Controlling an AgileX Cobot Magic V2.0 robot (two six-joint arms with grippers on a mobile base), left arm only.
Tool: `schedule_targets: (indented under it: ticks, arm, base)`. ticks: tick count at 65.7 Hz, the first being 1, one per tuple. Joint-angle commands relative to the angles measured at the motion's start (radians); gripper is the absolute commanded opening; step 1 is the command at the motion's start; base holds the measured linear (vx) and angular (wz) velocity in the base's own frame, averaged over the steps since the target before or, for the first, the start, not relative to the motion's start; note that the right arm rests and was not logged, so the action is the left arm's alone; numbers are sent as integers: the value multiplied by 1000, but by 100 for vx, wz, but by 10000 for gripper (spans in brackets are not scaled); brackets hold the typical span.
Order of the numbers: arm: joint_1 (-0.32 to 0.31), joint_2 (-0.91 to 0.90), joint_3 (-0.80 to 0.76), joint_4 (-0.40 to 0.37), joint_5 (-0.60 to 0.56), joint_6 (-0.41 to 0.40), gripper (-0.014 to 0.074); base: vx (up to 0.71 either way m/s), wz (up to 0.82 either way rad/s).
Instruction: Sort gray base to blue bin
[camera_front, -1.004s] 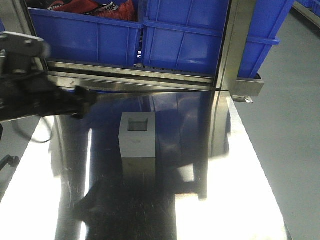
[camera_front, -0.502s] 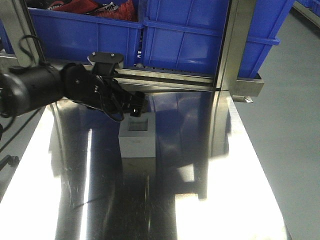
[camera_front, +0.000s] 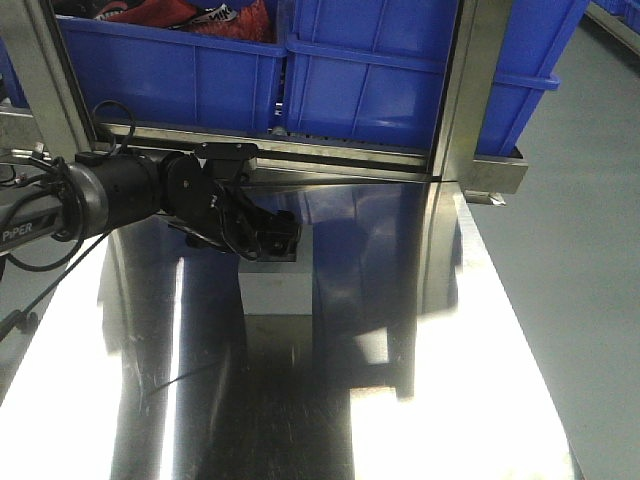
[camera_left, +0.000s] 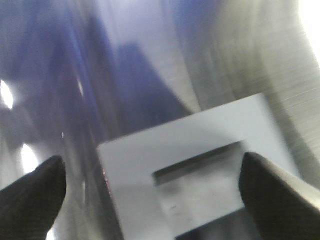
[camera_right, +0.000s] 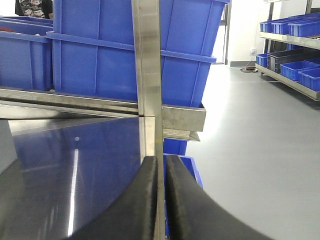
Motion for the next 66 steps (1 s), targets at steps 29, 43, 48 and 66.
schedule_targets:
  ticks: [29, 43, 48, 66]
  arm:
    - [-2, -19, -28, -9, 63, -15, 580]
    - [-2, -19, -28, -9, 102, -14, 382]
    - [-2, -19, -28, -9, 106, -13, 300]
    - [-2, -19, -28, -8, 105, -12, 64]
  base:
    - [0, 0]
    - [0, 0]
    - [0, 0]
    - [0, 0]
